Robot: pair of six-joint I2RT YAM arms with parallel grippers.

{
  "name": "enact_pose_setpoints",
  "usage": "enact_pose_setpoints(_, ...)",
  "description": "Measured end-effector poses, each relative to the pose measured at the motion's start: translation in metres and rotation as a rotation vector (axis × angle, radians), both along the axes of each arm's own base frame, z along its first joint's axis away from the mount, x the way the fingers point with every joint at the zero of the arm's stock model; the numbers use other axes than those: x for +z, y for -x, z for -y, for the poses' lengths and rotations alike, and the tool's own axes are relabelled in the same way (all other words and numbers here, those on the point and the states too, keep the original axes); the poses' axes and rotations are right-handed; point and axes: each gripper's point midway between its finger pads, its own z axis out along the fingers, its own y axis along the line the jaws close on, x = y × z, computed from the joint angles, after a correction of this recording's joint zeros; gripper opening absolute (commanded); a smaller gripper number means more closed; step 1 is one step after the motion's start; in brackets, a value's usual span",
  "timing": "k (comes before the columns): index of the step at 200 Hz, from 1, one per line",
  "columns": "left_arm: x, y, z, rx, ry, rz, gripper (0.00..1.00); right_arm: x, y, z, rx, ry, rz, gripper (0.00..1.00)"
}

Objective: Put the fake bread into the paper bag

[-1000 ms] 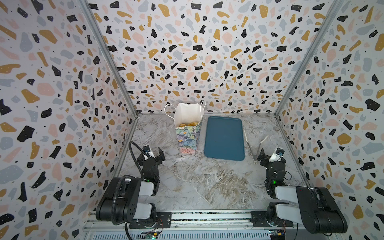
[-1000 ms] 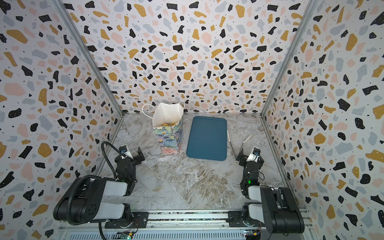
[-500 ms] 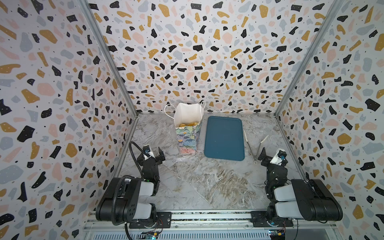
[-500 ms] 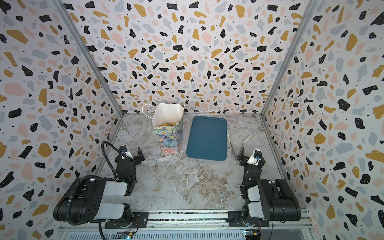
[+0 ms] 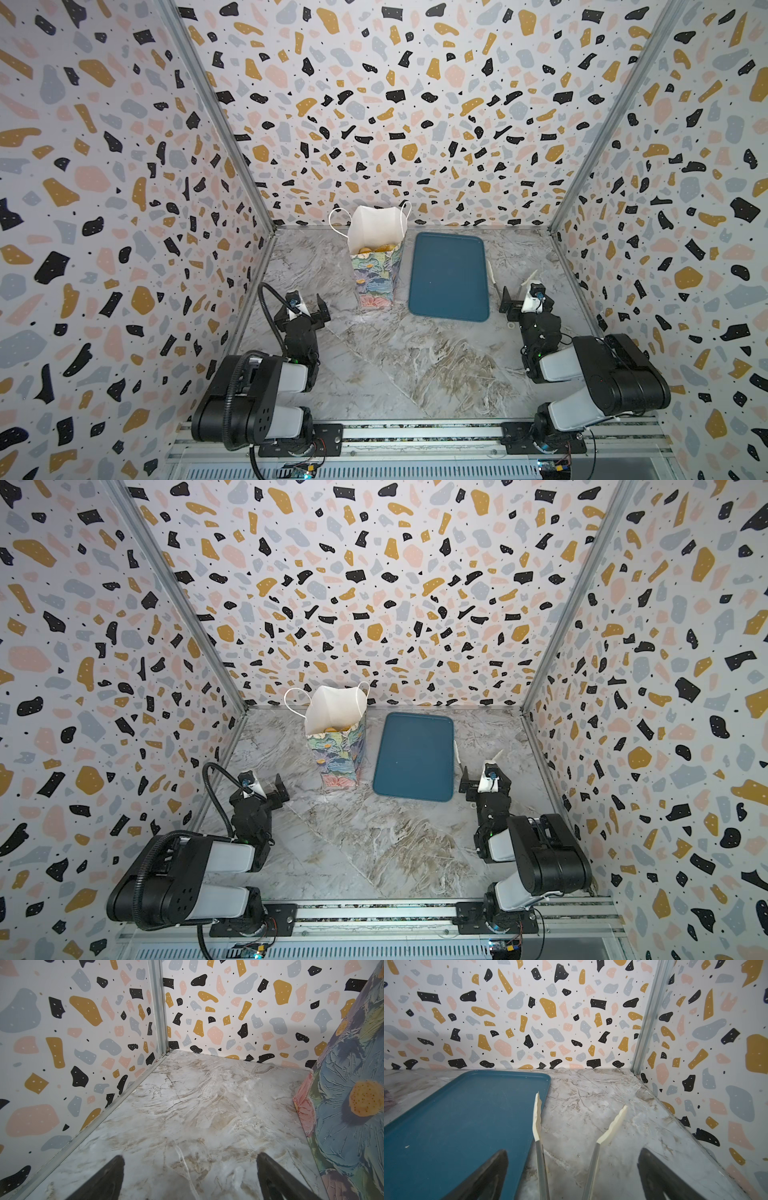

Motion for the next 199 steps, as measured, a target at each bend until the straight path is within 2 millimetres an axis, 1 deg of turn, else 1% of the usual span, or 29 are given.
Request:
enact_pose_setpoints(47, -0.0001, 0.0, 0.0, 0.0, 0.0, 0.0, 0.99, -0.008, 0.0007, -0.0003, 0.001, 0.011, -0.033, 0.99)
enact_pose_setpoints(150, -0.0001, 0.0, 0.0, 0.0, 0.0, 0.0, 0.99, -0.0082, 0.0007, -0.0003, 0.002, 0.013, -0.034, 0.99)
enact_pose_setpoints(199, -0.0001, 0.0, 0.0, 0.0, 0.0, 0.0, 0.99, -0.0082, 0.0011, -0.0046, 0.012, 0.025, -0.034, 0.99)
